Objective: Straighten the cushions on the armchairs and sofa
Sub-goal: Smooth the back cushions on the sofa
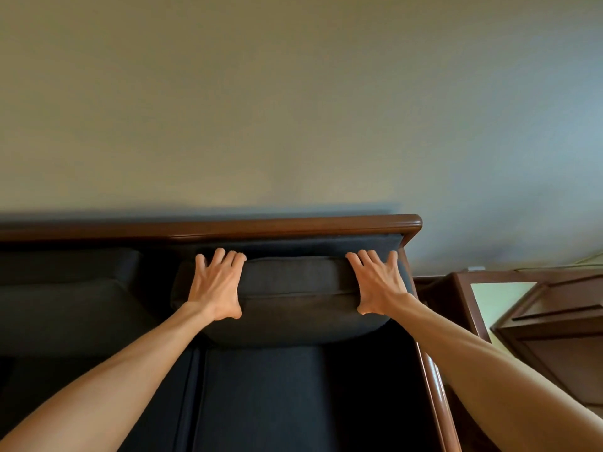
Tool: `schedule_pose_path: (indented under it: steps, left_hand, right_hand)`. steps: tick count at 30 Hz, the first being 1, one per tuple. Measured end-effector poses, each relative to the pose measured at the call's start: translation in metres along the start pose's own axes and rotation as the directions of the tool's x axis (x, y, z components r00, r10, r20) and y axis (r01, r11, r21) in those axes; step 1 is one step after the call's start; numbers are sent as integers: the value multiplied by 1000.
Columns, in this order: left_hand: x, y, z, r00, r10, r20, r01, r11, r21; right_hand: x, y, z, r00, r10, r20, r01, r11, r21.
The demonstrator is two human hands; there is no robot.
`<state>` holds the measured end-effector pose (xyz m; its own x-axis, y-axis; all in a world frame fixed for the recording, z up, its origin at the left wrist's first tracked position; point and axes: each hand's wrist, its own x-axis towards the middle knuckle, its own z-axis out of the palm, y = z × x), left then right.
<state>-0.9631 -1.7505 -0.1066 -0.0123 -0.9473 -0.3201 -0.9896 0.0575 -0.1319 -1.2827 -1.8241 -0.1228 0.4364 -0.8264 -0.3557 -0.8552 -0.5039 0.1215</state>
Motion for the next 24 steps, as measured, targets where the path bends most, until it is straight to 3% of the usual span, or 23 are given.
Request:
schedule_pose_path:
  steps: [13,18,24]
  left_hand:
    - [10,17,-3,999,34,4,-34,999,-13]
    - [24,14,-6,996,-61,60,67,993,-100]
    - [13,17,11,998,-39,47,46,988,-147]
  right_hand:
    - [-13,19,9,999,44,2,-44,997,64]
    - [-7,17,11,996,91,24,-93,986,136]
    - [-13,11,17,993,122,11,-122,982,147]
